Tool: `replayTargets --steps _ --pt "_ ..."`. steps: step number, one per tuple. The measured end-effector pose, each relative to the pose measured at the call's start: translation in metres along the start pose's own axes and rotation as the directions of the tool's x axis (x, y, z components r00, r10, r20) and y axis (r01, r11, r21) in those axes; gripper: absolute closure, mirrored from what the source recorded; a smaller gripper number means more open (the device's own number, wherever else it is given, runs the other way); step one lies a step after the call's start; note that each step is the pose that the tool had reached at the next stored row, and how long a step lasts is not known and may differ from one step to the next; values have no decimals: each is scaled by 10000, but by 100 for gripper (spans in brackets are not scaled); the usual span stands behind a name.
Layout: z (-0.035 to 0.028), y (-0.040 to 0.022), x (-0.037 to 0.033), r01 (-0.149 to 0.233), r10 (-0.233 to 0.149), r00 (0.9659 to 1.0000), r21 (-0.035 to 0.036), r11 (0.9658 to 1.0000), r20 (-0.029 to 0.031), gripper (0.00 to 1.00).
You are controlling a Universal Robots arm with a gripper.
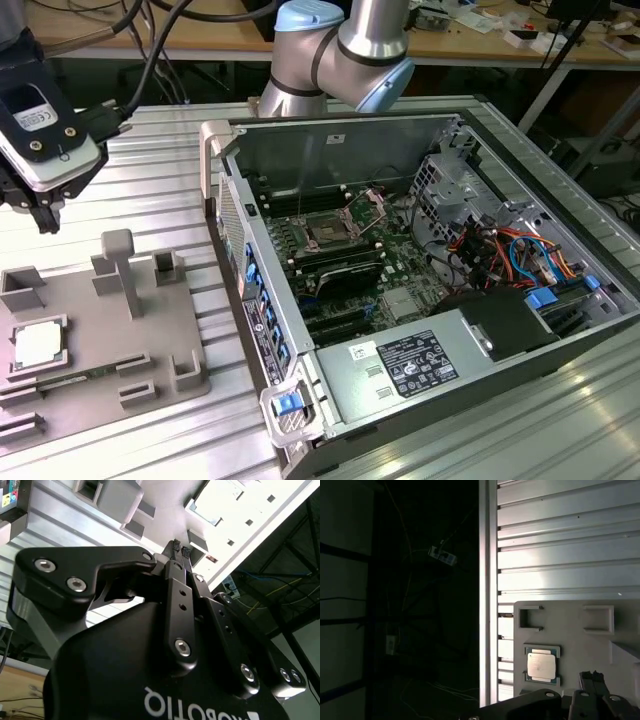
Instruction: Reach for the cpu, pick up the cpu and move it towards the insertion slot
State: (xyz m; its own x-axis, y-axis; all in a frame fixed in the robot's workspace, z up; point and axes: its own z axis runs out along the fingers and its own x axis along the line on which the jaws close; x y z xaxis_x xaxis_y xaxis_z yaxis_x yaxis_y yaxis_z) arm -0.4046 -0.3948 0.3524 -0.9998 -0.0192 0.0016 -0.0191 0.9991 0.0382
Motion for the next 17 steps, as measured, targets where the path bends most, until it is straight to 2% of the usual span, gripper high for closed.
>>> replayTargets --steps 6,14,17 --pt "2 -2 25 0 0 10000 -1 10000 -3 89" --pt "3 -20 121 0 0 10000 0 10000 -6 89" --pt "3 -21 134 -1 1 10000 0 10000 -6 89"
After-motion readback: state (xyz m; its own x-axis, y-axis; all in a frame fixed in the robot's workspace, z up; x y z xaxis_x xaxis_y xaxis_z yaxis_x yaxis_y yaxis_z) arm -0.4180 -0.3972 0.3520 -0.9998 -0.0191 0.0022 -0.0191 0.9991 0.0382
